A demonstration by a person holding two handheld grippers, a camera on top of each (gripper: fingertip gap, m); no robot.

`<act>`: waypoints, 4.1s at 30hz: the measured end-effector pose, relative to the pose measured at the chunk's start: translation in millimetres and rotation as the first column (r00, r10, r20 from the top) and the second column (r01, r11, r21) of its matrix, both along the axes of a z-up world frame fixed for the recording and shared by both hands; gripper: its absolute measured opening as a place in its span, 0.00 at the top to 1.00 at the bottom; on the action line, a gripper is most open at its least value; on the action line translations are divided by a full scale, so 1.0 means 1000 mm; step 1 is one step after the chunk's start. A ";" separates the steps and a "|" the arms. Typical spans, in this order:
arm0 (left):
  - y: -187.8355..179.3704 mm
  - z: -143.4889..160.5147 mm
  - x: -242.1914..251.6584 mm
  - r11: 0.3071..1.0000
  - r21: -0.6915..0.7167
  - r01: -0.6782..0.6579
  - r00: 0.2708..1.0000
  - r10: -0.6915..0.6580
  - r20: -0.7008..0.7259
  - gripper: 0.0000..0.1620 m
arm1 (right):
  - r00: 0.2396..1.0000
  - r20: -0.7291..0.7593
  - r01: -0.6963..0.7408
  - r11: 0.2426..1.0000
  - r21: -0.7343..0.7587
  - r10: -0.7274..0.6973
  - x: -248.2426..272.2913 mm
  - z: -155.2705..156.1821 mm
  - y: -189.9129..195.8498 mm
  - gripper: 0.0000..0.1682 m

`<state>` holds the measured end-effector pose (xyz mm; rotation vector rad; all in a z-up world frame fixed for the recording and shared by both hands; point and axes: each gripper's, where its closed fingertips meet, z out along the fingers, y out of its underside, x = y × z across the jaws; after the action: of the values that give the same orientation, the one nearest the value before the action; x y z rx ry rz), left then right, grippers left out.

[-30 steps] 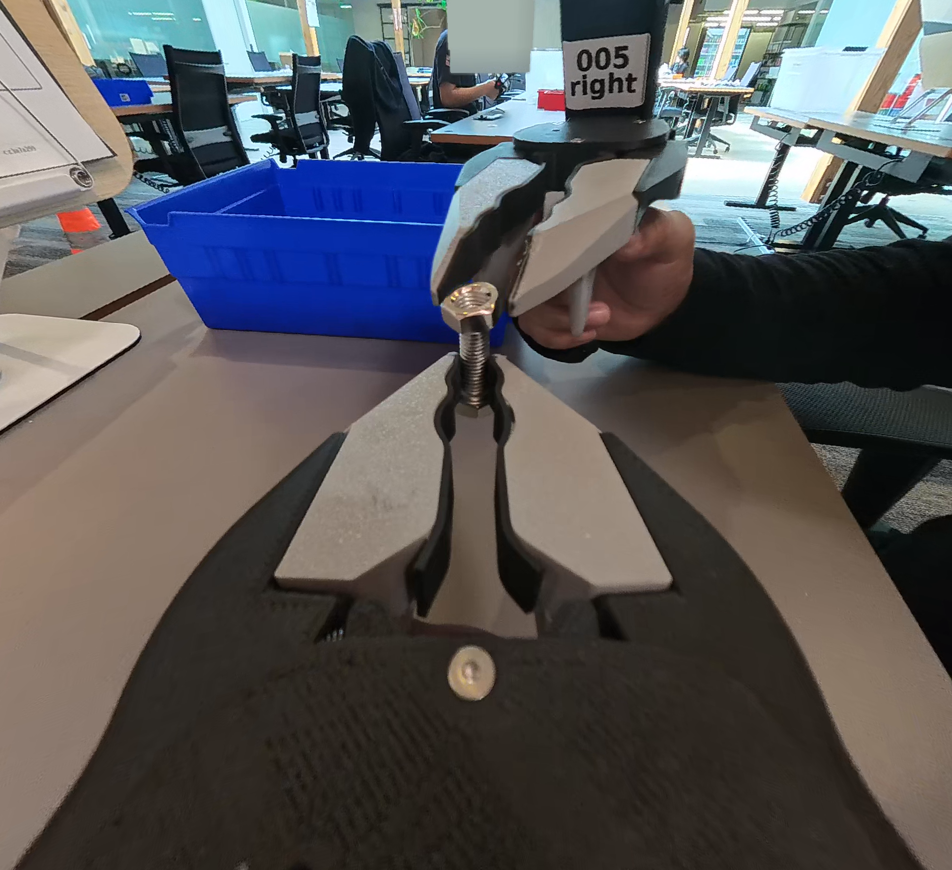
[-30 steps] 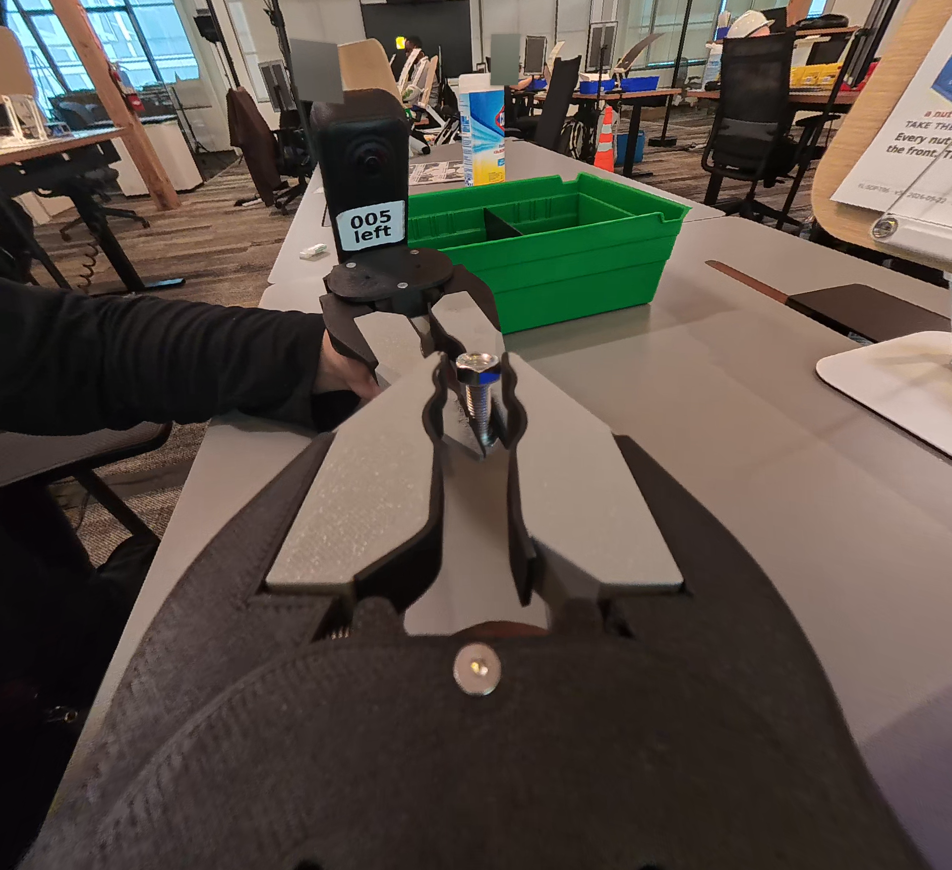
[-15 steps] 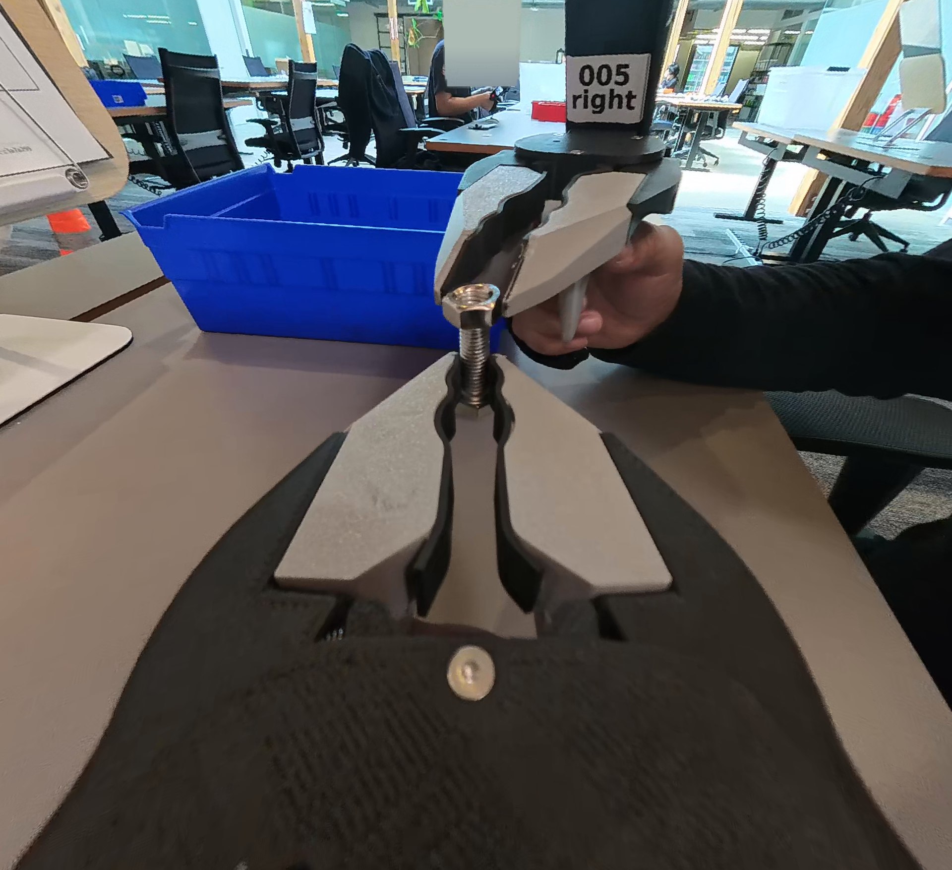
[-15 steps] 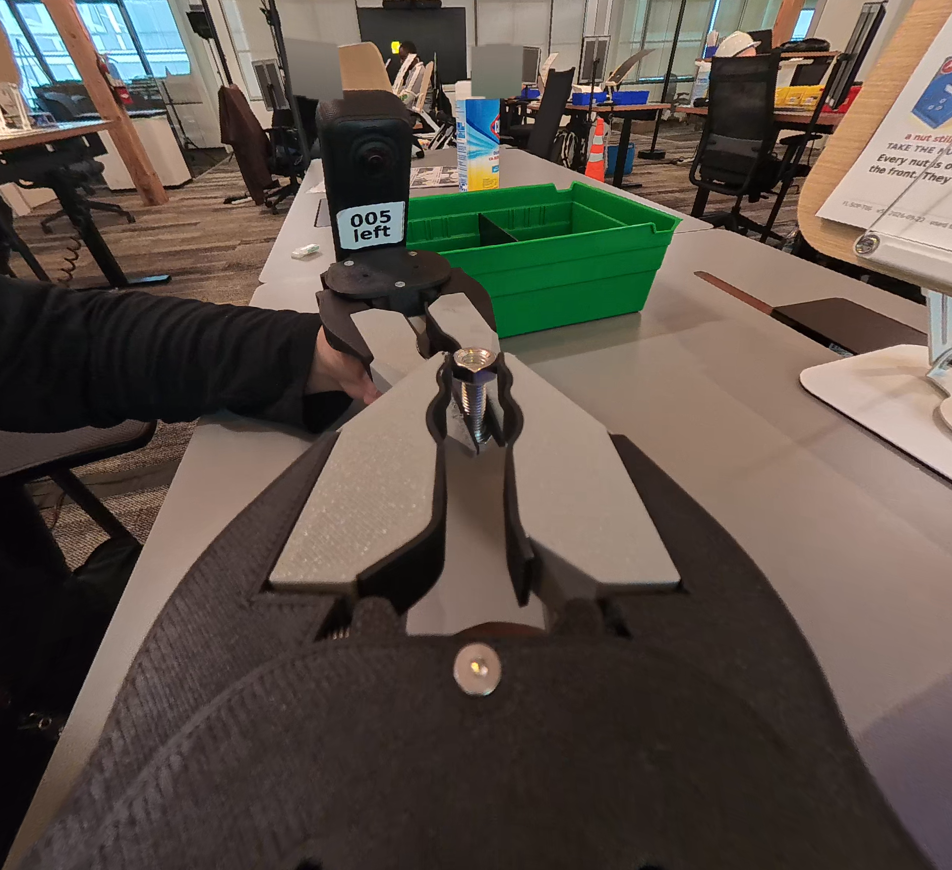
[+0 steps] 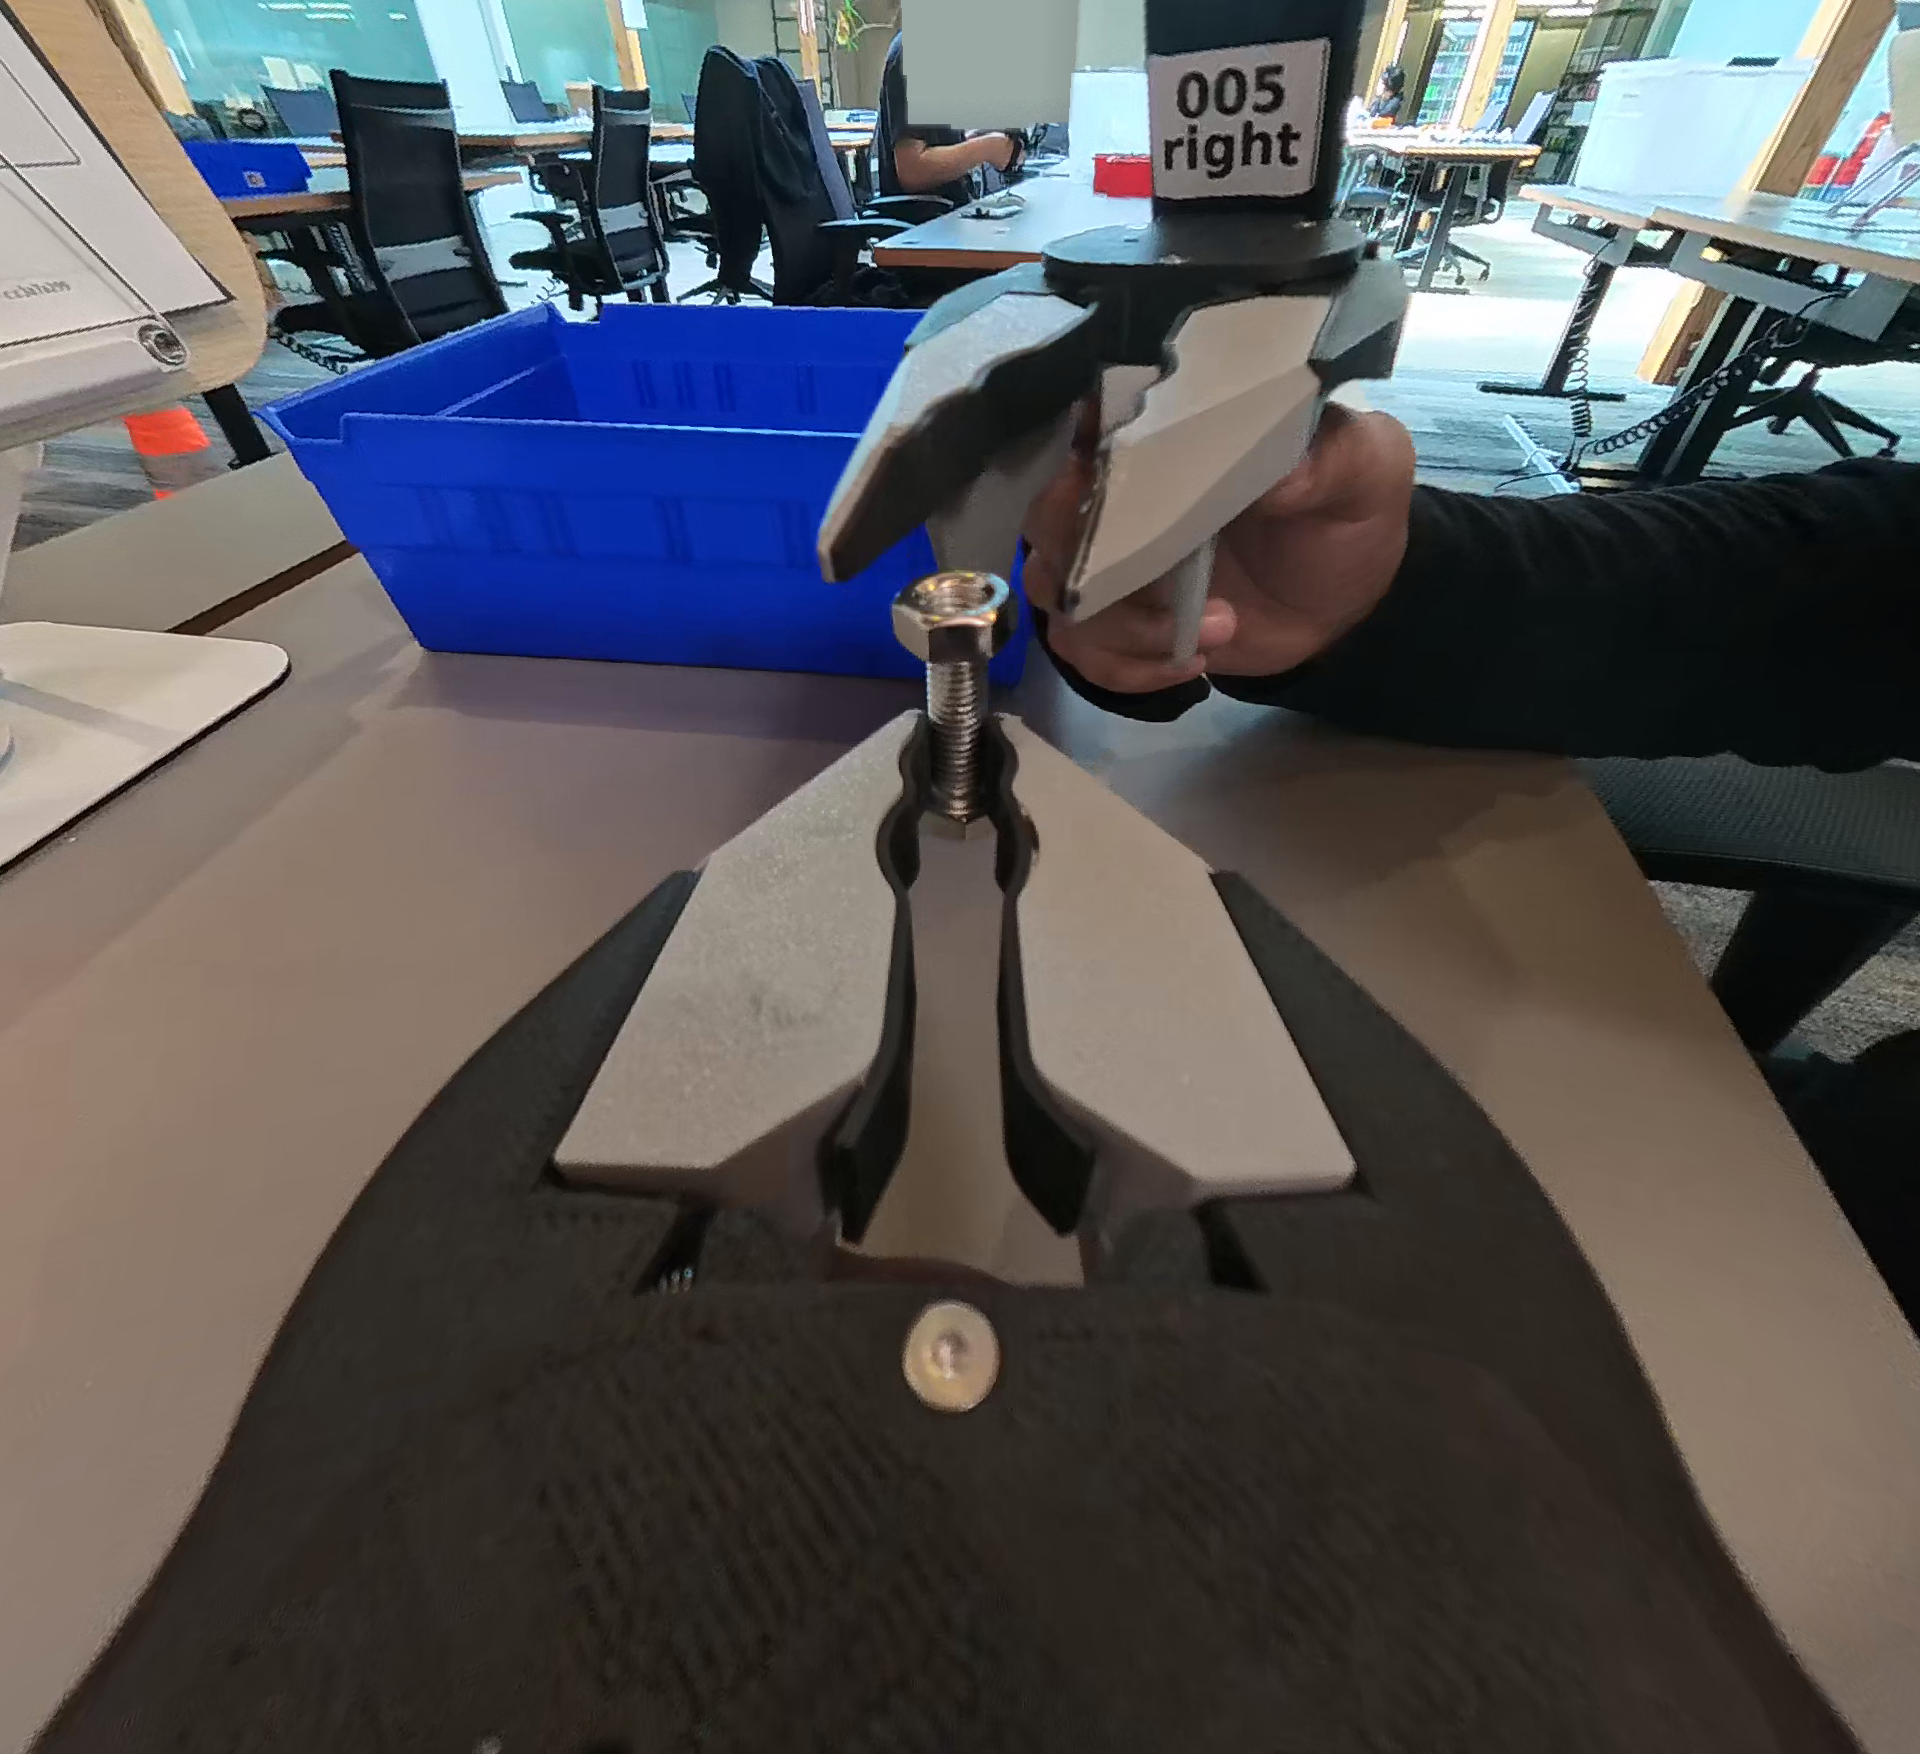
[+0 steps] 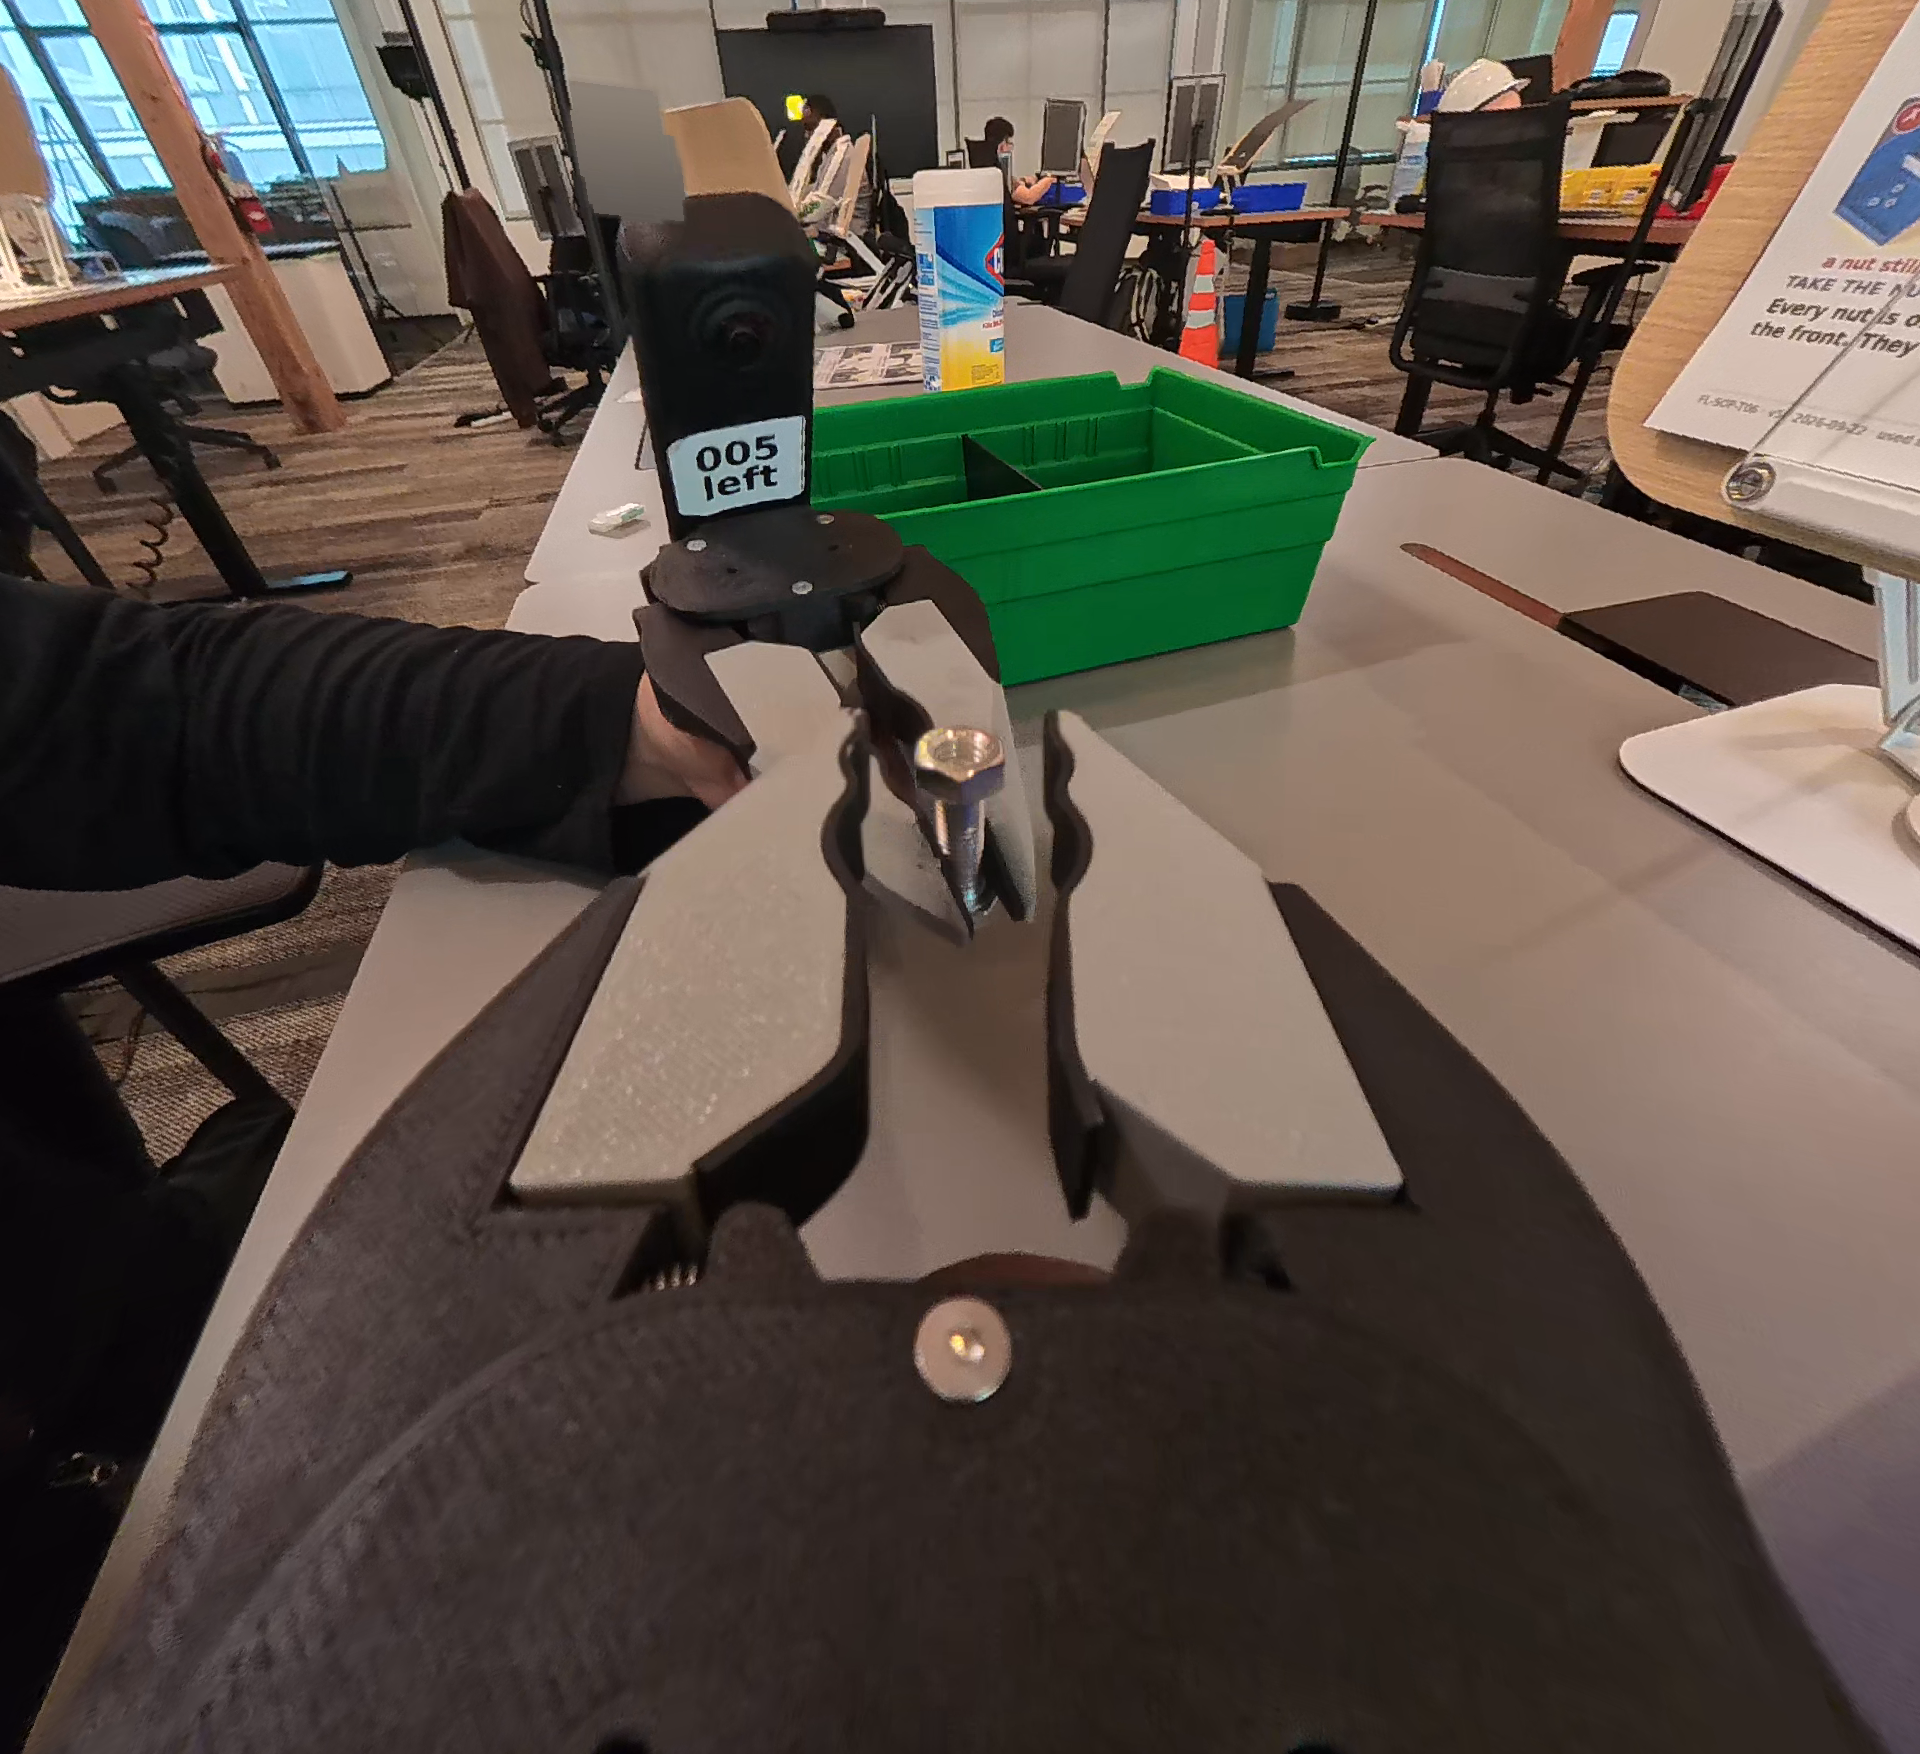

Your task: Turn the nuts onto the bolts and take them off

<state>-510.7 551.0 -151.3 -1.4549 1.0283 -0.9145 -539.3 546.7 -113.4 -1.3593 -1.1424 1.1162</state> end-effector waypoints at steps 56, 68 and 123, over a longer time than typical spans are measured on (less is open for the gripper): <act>0.004 -0.001 0.000 1.000 -0.008 -0.022 1.000 0.022 0.011 0.96 | 1.000 0.009 0.001 1.000 0.020 -0.001 -0.023 -0.009 -0.010 0.62; 0.006 0.001 -0.002 0.999 -0.002 -0.036 0.999 0.036 0.015 0.96 | 0.998 -0.052 0.021 0.996 -0.084 -0.026 -0.002 0.003 0.006 0.80; 0.010 0.002 -0.006 0.998 0.009 -0.066 0.998 0.066 0.014 0.96 | 0.996 0.028 0.080 0.995 0.061 -0.081 -0.001 -0.003 0.008 0.92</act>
<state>-516.2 560.8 -149.2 -1.4643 0.9680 -0.8705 -540.0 554.9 -116.7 -1.3678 -1.1245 0.9989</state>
